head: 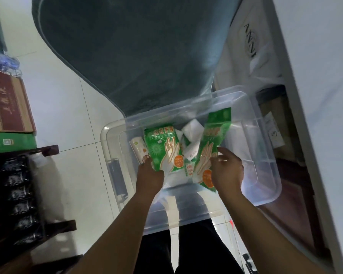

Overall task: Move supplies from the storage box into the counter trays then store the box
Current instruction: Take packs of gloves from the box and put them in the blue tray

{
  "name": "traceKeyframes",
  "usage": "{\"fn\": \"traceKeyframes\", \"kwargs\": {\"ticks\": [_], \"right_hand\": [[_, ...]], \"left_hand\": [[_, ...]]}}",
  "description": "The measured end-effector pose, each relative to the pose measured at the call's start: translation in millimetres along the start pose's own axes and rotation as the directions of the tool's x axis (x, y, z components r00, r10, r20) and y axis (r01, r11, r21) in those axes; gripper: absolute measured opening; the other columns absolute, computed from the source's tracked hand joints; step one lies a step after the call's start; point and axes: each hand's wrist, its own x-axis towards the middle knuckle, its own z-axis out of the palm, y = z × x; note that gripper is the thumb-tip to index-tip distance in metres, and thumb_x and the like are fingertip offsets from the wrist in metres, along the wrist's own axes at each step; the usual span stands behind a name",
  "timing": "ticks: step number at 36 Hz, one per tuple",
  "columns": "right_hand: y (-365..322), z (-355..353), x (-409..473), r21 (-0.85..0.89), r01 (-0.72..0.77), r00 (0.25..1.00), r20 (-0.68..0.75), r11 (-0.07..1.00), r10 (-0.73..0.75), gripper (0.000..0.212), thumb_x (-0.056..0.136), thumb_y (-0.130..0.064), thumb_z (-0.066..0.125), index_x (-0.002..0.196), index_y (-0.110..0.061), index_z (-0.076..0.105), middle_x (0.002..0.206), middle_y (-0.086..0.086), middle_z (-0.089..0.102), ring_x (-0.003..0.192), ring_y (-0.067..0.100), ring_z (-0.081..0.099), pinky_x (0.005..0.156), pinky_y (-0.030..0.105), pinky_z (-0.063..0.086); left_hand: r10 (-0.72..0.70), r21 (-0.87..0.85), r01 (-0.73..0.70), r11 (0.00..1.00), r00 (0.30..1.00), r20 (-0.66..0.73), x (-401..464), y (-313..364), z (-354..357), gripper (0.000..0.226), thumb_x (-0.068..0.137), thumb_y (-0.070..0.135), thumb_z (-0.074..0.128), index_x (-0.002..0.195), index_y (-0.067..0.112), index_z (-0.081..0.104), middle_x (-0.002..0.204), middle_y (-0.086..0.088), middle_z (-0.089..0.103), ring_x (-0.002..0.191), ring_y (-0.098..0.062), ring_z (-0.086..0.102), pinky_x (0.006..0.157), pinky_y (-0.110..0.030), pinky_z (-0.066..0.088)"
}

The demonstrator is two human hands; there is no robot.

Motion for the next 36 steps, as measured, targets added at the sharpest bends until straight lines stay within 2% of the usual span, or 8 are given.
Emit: {"fn": "traceKeyframes", "kwargs": {"ticks": [6,10,16,19,23,29,32,36], "right_hand": [[17,-10,-20,0.002,0.143,0.990,0.007,0.990,-0.143,0.026,0.090,-0.016,0.063,0.115,-0.018,0.069,0.102,0.005,0.070,0.083,0.011,0.056,0.074,0.026,0.039],[27,-2,-20,-0.041,0.132,0.991,0.040,0.990,-0.131,0.027,0.090,-0.015,0.063,0.116,-0.018,0.069,0.105,0.006,0.069,0.089,0.019,0.064,0.074,0.024,0.036],[44,10,-21,-0.046,0.083,0.995,0.060,0.995,-0.081,0.028,0.090,-0.015,0.062,0.117,-0.021,0.069,0.102,0.004,0.069,0.093,0.023,0.065,0.075,0.026,0.040],[49,14,-20,-0.057,0.067,0.995,0.073,0.996,-0.063,0.028,0.091,-0.016,0.061,0.117,-0.022,0.069,0.103,0.004,0.069,0.093,0.022,0.065,0.075,0.025,0.040],[54,15,-21,-0.042,0.070,0.996,0.061,0.997,-0.067,0.027,0.092,-0.017,0.061,0.118,-0.022,0.069,0.103,0.002,0.069,0.093,0.020,0.065,0.074,0.024,0.038],[55,8,-30,-0.023,0.100,0.993,0.058,0.995,-0.099,0.027,0.092,-0.020,0.060,0.118,-0.023,0.068,0.102,-0.001,0.068,0.088,0.013,0.062,0.076,0.024,0.041],[48,-3,-40,-0.014,0.136,0.990,0.051,0.991,-0.135,0.028,0.093,-0.020,0.060,0.119,-0.023,0.068,0.103,-0.002,0.067,0.087,0.012,0.062,0.078,0.026,0.045],[35,-25,-65,0.015,0.184,0.982,0.037,0.983,-0.184,0.027,0.092,-0.019,0.060,0.117,-0.023,0.070,0.099,-0.004,0.066,0.088,0.015,0.064,0.076,0.026,0.046]], "left_hand": [[0.026,0.112,-0.012,0.994,0.992,-0.126,27,23,26,0.074,0.080,0.016,0.061,0.147,0.007,0.031,0.140,-0.021,0.048,0.128,-0.042,0.046,0.104,-0.050,0.041],[-0.058,-0.075,0.044,0.996,0.980,-0.190,37,40,41,0.084,0.081,0.014,0.064,0.152,0.014,0.020,0.153,-0.017,0.035,0.139,-0.037,0.035,0.109,-0.050,0.037],[-0.254,-0.314,0.177,0.933,0.940,-0.227,55,49,47,0.082,0.074,0.037,0.055,0.149,0.026,0.022,0.143,-0.014,0.047,0.129,-0.039,0.046,0.106,-0.055,0.038],[-0.311,-0.397,0.217,0.892,0.931,-0.190,60,51,45,0.069,0.082,0.029,0.055,0.146,0.019,0.030,0.140,-0.020,0.047,0.125,-0.042,0.048,0.104,-0.053,0.041],[-0.322,-0.310,0.259,0.915,0.930,-0.175,68,51,41,0.039,0.093,0.016,0.050,0.130,0.004,0.053,0.132,-0.020,0.057,0.121,-0.039,0.054,0.100,-0.044,0.045],[-0.166,-0.309,0.124,0.943,0.980,-0.113,53,52,34,0.029,0.094,0.001,0.044,0.114,0.004,0.064,0.113,-0.010,0.066,0.104,-0.028,0.060,0.080,-0.023,0.044],[-0.175,-0.365,0.094,0.926,0.965,-0.194,40,40,23,0.032,0.084,0.005,0.056,0.111,0.014,0.071,0.115,-0.012,0.070,0.102,-0.033,0.065,0.090,-0.038,0.055],[-0.122,-0.481,0.025,0.876,0.977,-0.172,-10,37,-10,0.035,0.076,0.000,0.063,0.102,0.021,0.075,0.093,-0.004,0.071,0.088,-0.029,0.068,0.084,-0.044,0.059]]}}
